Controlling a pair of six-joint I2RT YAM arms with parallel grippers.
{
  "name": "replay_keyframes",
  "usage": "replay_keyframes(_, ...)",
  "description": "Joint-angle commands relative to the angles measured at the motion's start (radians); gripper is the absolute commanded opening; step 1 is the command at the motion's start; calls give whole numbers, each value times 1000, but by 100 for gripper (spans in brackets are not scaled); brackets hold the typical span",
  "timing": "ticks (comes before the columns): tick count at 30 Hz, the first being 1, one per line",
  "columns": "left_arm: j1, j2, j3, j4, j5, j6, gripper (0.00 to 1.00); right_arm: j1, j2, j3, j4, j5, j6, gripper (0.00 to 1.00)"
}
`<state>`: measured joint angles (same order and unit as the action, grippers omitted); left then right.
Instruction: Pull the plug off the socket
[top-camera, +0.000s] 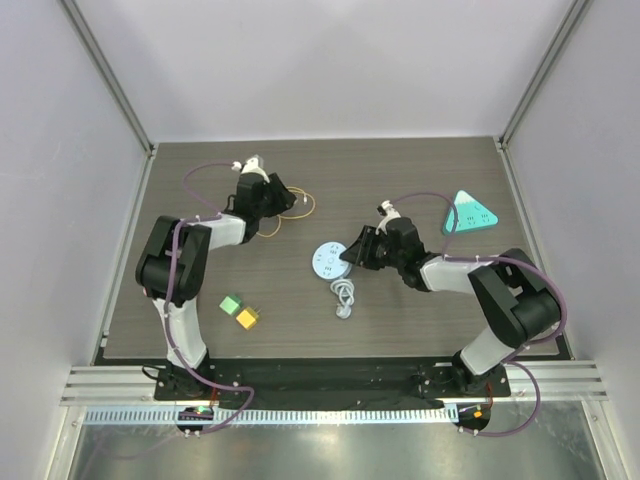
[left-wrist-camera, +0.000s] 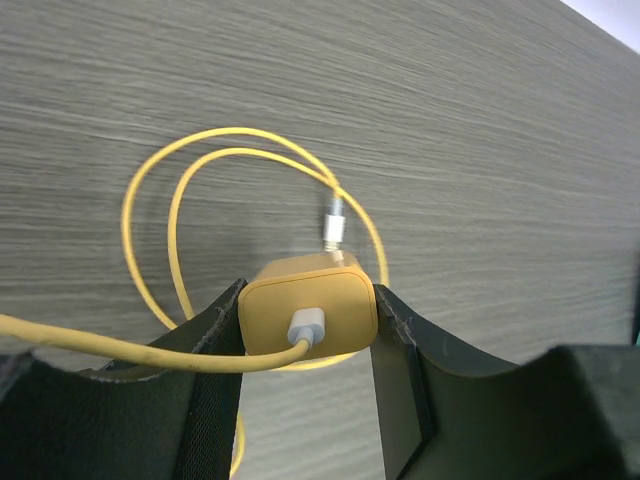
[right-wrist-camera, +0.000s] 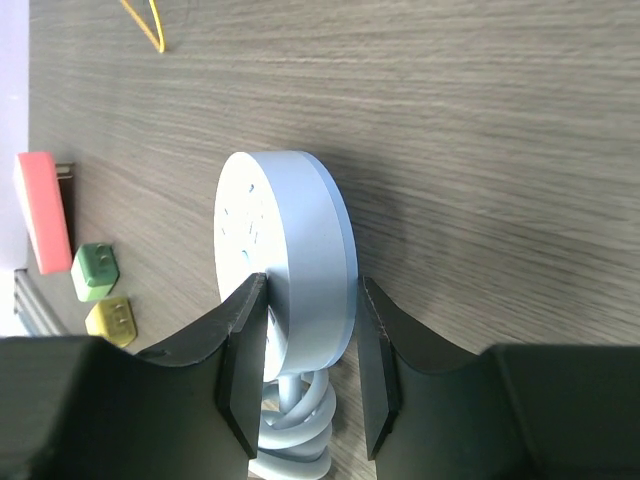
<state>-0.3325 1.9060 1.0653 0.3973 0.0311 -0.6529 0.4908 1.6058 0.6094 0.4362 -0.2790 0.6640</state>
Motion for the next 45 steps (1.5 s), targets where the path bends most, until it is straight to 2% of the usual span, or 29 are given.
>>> replay_keyframes(1,58,45,45,83,98,-71,0,-8,-10,-23,-123,159,-122,1)
replay_keyframes(5,119,90,70,40,156,-119,1,-8,-20,-17,-134,178,-133,1)
replay_keyframes(7,128,105,78,35,194,-128,4,-9,-21,-17,-136,185,-139,1)
replay_keyframes(10,132,119,76,41,213,-134,23,-11,-26,-14,-143,202,-150,1)
replay_keyframes(11,133,117,76,38,207,-133,38,-12,-26,-16,-142,204,-153,1)
replay_keyframes(13,132,111,73,12,176,-125,53,-14,-23,-20,-137,202,-153,1)
replay_keyframes(14,132,99,70,-15,147,-111,67,-15,-23,-20,-136,202,-155,1)
replay_keyframes(16,133,87,61,-18,139,-103,73,-14,-21,-22,-137,199,-155,1)
replay_keyframes(20,133,39,12,5,200,-137,75,-14,-23,-26,-134,196,-153,1)
replay_keyframes(22,130,-24,-16,18,256,-189,75,-14,-18,-26,-131,193,-153,1)
replay_keyframes(25,113,-144,-93,48,248,-206,77,-14,-18,-28,-129,195,-150,1)
replay_keyframes(33,56,-479,-263,-49,245,-103,76,-14,-24,-37,-117,179,-139,1)
replay_keyframes(36,21,-640,-385,-69,193,-106,76,-15,-29,-45,-106,185,-133,1)
replay_keyframes(39,-46,-779,-571,27,165,-154,77,-18,-23,-46,-83,179,-116,1)
replay_keyframes(43,-172,-910,-731,78,116,-197,77,-26,6,-42,-45,169,-74,1)
replay_keyframes(45,-201,-962,-813,80,83,-208,77,-28,9,-46,-31,169,-46,1)
